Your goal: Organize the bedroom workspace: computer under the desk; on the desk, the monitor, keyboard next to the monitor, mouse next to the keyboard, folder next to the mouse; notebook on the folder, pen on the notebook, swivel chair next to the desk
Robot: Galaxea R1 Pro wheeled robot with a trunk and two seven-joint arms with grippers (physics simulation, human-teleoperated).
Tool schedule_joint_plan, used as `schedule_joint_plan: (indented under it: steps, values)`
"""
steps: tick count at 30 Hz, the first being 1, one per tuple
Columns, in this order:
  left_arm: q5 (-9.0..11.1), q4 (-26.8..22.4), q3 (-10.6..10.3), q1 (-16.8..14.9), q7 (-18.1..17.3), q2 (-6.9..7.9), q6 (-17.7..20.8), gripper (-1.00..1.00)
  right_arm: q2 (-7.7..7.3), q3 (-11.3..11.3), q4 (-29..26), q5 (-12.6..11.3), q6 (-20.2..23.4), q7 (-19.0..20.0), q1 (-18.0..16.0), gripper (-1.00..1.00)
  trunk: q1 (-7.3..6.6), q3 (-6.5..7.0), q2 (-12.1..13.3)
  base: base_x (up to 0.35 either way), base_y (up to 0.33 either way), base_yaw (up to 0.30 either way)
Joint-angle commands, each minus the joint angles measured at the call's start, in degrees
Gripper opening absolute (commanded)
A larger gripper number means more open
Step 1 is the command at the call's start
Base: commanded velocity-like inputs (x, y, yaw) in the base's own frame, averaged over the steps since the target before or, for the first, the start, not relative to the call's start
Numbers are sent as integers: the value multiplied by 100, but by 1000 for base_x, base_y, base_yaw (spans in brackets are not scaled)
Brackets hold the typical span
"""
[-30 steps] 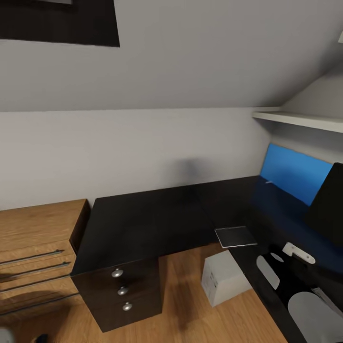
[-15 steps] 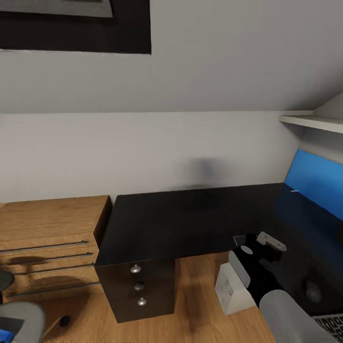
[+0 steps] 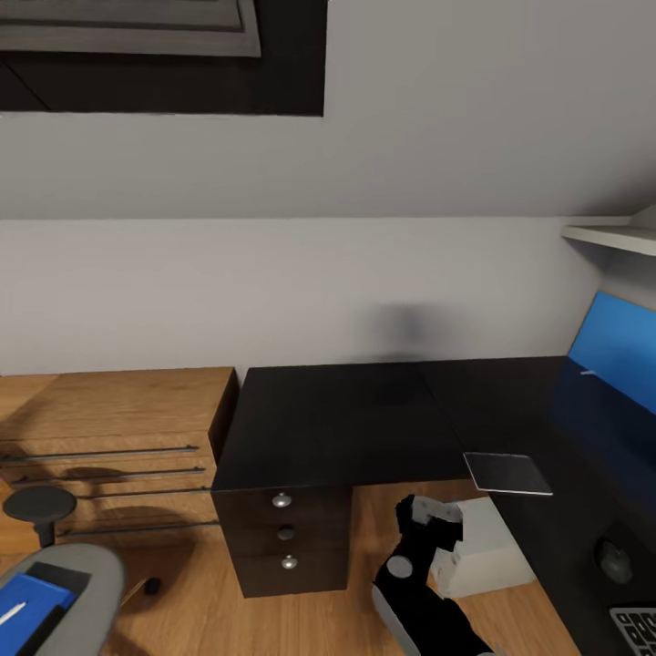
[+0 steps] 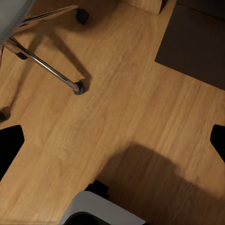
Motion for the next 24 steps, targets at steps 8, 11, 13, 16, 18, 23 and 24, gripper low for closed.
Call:
schedule_joint_plan:
  steps: [8,11,13,16,18,23,24]
  values:
    - [-79,-31,42,-25,58,-139,-82,100,105,322,70,64,-14,317,243,100,-153,118,275,-2,0,1]
    - [-102,-128,44,-25,155,-122,-71,100,81,327,-26,121,51,220,292,100,-219,172,395,0,0,0]
    - [-112,-192,44,-25,185,-117,-68,100,70,328,-91,125,62,156,313,100,-263,208,475,0,0,0]
    - [-118,-253,45,-25,198,-113,-66,100,64,329,-184,127,69,60,326,100,-329,262,596,0,0,0]
    - [-120,-260,45,-25,202,-112,-65,100,62,330,-182,125,72,25,333,100,-372,298,676,0,0,0]
    - [-123,-263,45,-25,206,-111,-64,100,65,355,-160,123,66,42,371,100,-482,387,876,0,0,0]
    - [-123,-264,47,-25,207,-106,-64,100,71,372,-156,123,66,47,379,100,-504,405,917,0,0,0]
